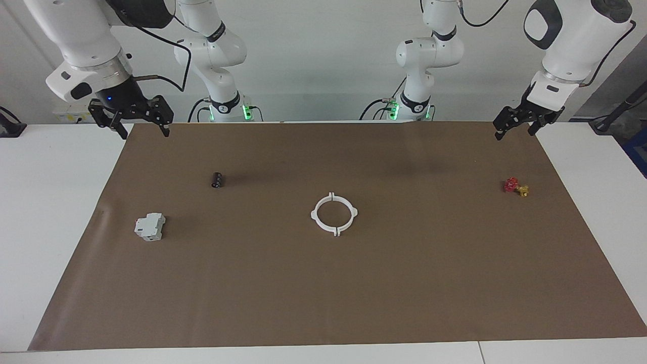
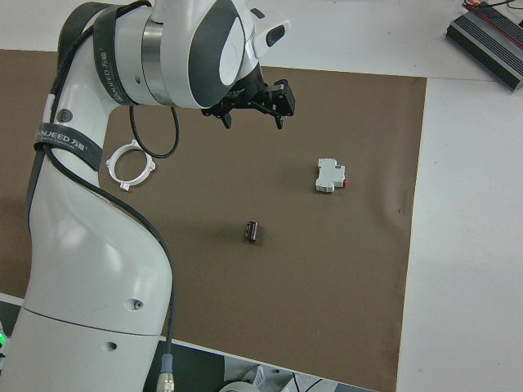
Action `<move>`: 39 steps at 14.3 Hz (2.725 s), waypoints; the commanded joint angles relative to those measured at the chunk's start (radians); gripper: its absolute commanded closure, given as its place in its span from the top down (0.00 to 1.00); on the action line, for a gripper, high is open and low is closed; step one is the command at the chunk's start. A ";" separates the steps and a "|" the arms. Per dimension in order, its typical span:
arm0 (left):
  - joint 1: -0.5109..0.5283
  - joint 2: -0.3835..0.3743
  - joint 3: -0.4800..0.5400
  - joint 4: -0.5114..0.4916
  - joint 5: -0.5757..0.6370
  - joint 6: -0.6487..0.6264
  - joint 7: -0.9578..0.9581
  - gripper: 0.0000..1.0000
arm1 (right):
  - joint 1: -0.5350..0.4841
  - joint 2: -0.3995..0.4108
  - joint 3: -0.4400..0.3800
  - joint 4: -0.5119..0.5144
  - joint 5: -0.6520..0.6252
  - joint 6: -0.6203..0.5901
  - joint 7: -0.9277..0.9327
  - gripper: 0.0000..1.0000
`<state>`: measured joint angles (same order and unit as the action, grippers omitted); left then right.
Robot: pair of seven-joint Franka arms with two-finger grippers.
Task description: Assemble drain pipe with both arms
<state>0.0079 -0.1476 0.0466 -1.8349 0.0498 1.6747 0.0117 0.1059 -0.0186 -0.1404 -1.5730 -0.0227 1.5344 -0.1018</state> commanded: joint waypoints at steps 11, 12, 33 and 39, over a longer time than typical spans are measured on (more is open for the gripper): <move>-0.075 0.321 0.009 0.391 -0.036 -0.245 0.017 1.00 | -0.006 -0.012 0.004 -0.005 0.014 -0.010 0.014 1.00; -0.072 0.321 0.010 0.390 -0.036 -0.247 0.017 1.00 | -0.006 -0.012 0.004 -0.005 0.014 -0.010 0.014 1.00; -0.042 0.258 -0.005 0.385 -0.027 -0.239 0.027 1.00 | -0.005 -0.012 0.004 -0.005 0.014 -0.010 0.014 1.00; -0.031 0.255 -0.001 0.379 -0.050 -0.145 0.128 1.00 | -0.005 -0.012 0.004 -0.005 0.014 -0.010 0.014 1.00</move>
<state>-0.0315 0.1210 0.0431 -1.4450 0.0259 1.5100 0.1173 0.1059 -0.0186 -0.1404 -1.5730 -0.0227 1.5344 -0.1018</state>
